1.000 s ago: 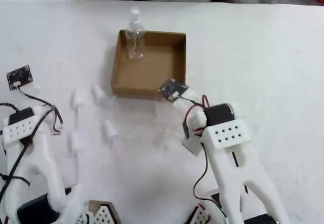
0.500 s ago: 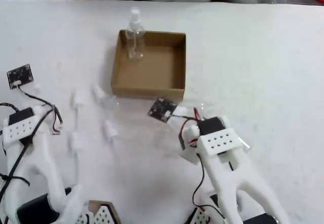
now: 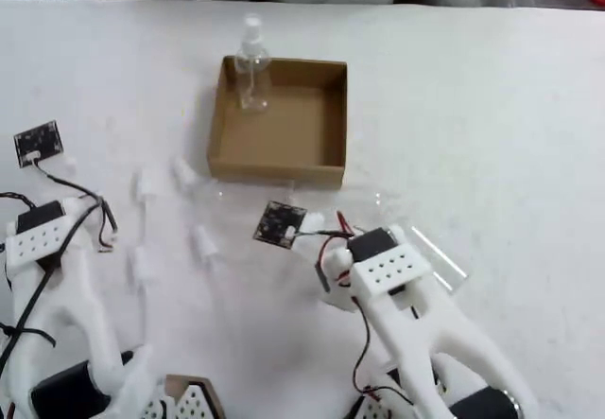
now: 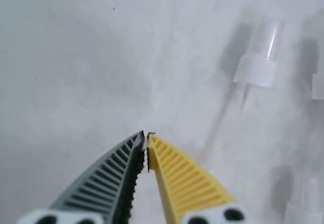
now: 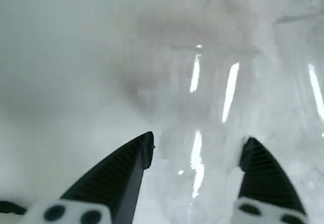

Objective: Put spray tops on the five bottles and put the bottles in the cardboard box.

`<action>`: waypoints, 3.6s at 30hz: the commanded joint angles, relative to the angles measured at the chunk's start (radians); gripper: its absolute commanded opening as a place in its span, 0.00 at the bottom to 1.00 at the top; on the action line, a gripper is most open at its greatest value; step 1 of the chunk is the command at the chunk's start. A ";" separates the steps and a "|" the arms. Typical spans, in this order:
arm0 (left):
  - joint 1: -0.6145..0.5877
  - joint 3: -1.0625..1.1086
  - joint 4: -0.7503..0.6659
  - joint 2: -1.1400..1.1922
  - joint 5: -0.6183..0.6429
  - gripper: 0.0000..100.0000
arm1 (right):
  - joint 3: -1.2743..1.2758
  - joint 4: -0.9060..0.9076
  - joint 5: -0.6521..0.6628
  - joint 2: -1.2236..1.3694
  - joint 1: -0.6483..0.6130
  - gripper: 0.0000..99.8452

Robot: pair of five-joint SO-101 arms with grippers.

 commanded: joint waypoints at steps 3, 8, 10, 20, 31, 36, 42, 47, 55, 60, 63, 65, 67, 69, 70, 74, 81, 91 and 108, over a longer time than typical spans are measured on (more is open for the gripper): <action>-0.005 -0.002 -0.018 -0.002 -0.014 0.03 | -0.046 -0.024 0.011 0.087 -0.047 0.03; -0.005 0.000 -0.018 -0.001 -0.014 0.03 | -0.087 0.035 0.012 -0.008 -0.073 0.03; -0.005 0.000 -0.018 -0.001 -0.014 0.03 | -0.104 0.096 0.035 -0.073 -0.128 0.03; -0.005 0.044 -0.109 -0.008 -0.014 0.03 | -0.101 0.280 0.296 -0.240 -0.478 0.03; -0.005 0.044 -0.109 -0.008 -0.014 0.03 | -0.098 0.090 0.250 -0.013 -0.476 0.13; -0.005 0.046 -0.109 -0.008 -0.014 0.03 | -0.140 0.090 0.193 0.021 -0.450 0.26; -0.005 0.048 -0.109 -0.008 -0.014 0.03 | -0.256 0.196 0.164 0.021 -0.340 0.28; -0.005 0.048 -0.109 -0.008 -0.014 0.03 | -0.334 0.306 0.170 0.021 -0.315 0.28; -0.002 0.044 -0.109 -0.008 -0.015 0.03 | -0.342 0.403 0.098 -0.177 -0.189 0.23; 0.001 0.044 -0.107 -0.008 -0.015 0.03 | -0.242 0.404 -0.083 -0.427 0.019 0.04; 0.024 0.021 -0.094 -0.010 -0.015 0.03 | -0.137 0.404 -0.157 -0.587 0.163 0.02; 0.038 -0.021 -0.035 -0.010 -0.015 0.03 | -0.064 0.401 -0.193 -0.687 0.259 0.02; 0.065 -0.075 0.037 -0.010 -0.018 0.03 | -0.006 0.404 -0.204 -0.774 0.341 0.02; 0.110 -0.123 0.109 -0.010 -0.075 0.02 | 0.058 0.415 -0.204 -0.845 0.397 0.02; 0.140 -0.144 0.141 -0.010 -0.115 0.02 | 0.086 0.414 -0.206 -0.874 0.423 0.02; 0.283 -0.213 0.264 -0.012 -0.235 0.02 | 0.121 0.400 -0.210 -0.924 0.595 0.02; 0.541 -0.324 0.413 -0.012 -0.379 0.02 | 0.157 0.360 -0.212 -0.871 0.885 0.02; 0.940 -0.488 0.687 -0.124 -0.562 0.03 | 0.239 0.177 -0.212 -0.780 1.260 0.02; 1.478 -0.121 0.589 -0.285 -0.565 0.19 | 0.261 0.174 -0.201 -0.782 1.353 0.02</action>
